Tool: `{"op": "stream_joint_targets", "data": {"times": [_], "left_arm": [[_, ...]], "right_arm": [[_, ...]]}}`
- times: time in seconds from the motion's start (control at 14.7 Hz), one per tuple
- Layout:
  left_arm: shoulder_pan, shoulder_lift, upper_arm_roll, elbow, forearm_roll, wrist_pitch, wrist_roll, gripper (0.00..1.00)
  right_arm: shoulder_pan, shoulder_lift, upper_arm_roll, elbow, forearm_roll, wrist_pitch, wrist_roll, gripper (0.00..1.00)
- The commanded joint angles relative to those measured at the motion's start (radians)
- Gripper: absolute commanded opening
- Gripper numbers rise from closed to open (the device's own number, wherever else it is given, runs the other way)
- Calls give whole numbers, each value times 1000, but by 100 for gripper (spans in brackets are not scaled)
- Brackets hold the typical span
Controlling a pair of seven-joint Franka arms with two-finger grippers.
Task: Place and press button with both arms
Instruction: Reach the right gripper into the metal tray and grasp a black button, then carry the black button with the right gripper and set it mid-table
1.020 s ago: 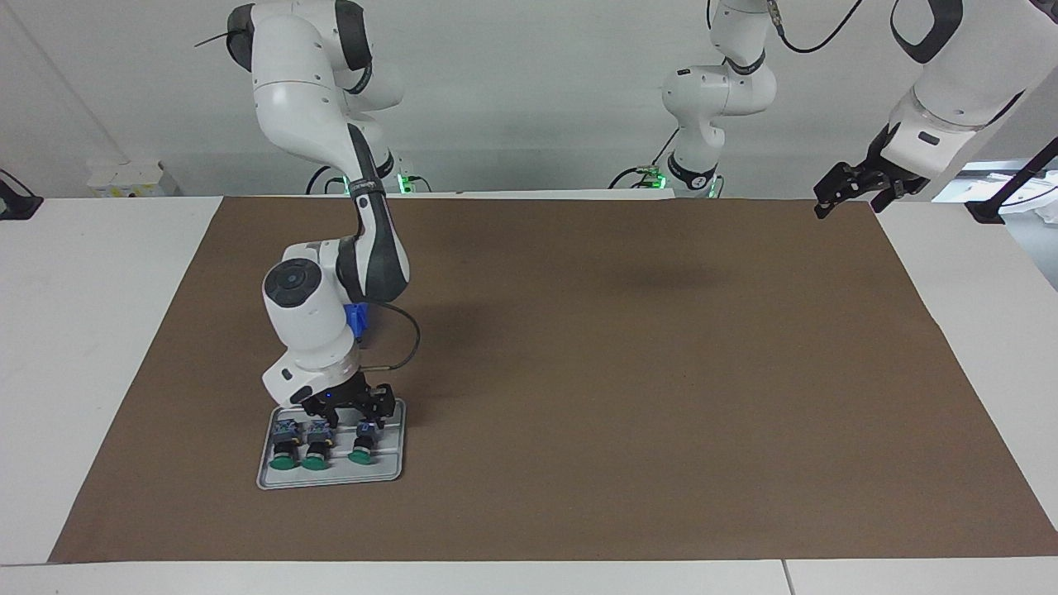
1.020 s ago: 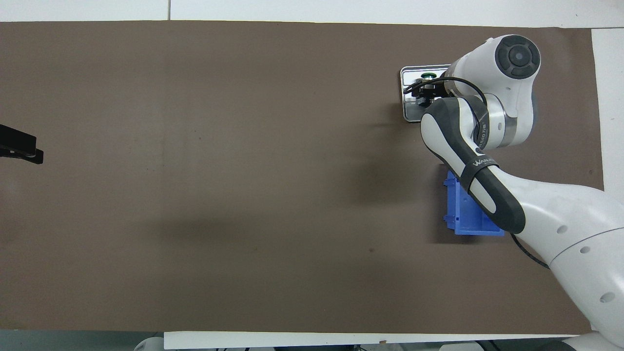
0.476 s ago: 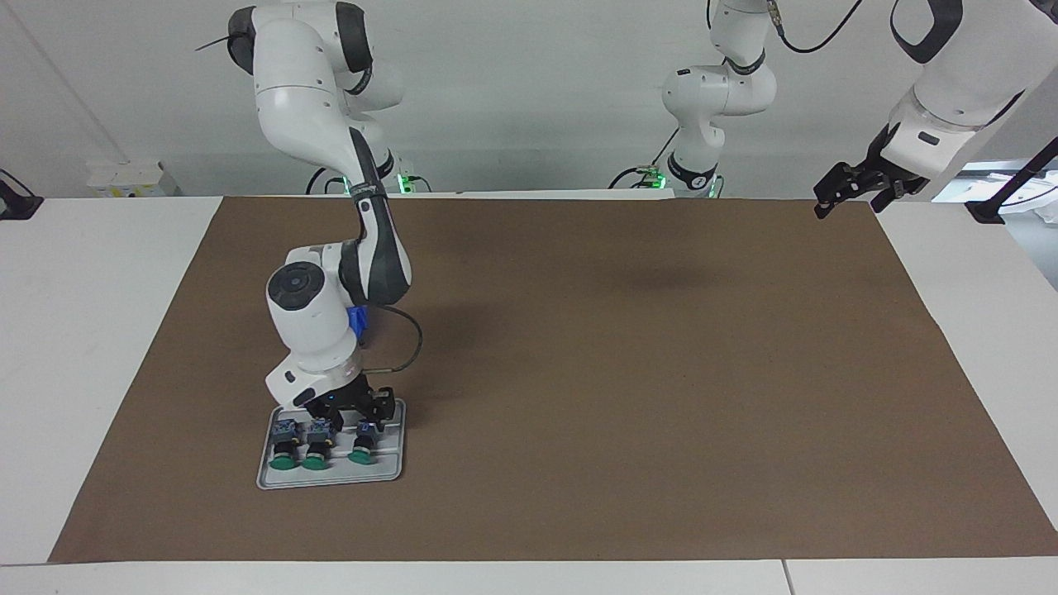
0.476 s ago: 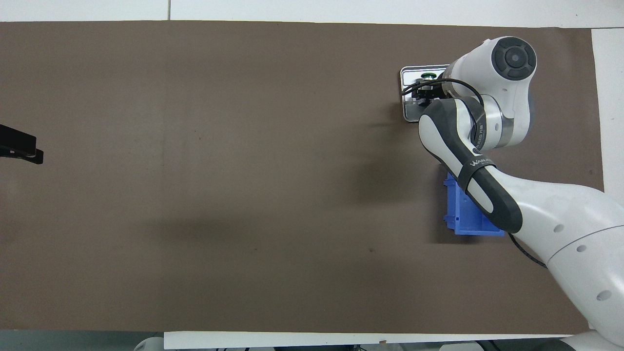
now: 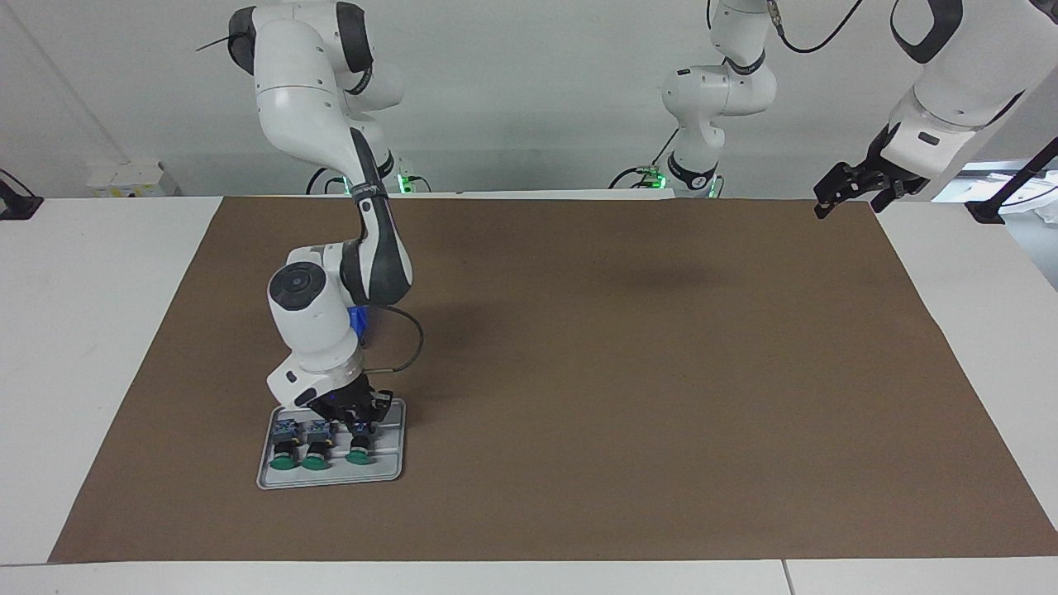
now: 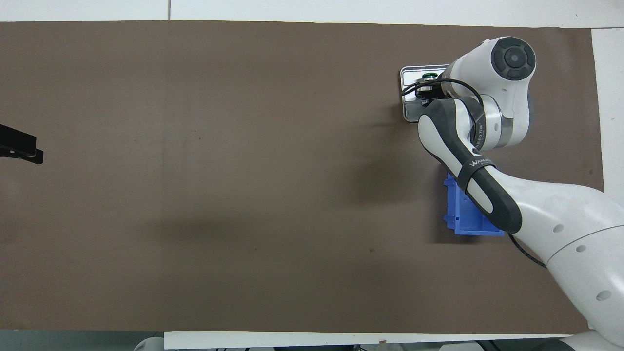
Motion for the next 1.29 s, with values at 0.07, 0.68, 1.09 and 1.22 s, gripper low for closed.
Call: {"op": "stream_joint_targets", "data": {"times": [0.07,0.68,1.09,1.22], "left_arm": [[-12,-17,7,-21,9,15,-8,100],[-12,-17,7,-21,9,15,-5,100],[-11,-17,7,-19,9,15,-3,100],[-9,-17,10,-19,8,15,-3,100]], "right_arm": [[2,-32,9,131,3,-237,3,0],[253,-178,18,162,23,-509,468,0],[403,-140,77,170,19,-503,1077,0],[454,-76,77,205,22,-456,1358,0]]}}
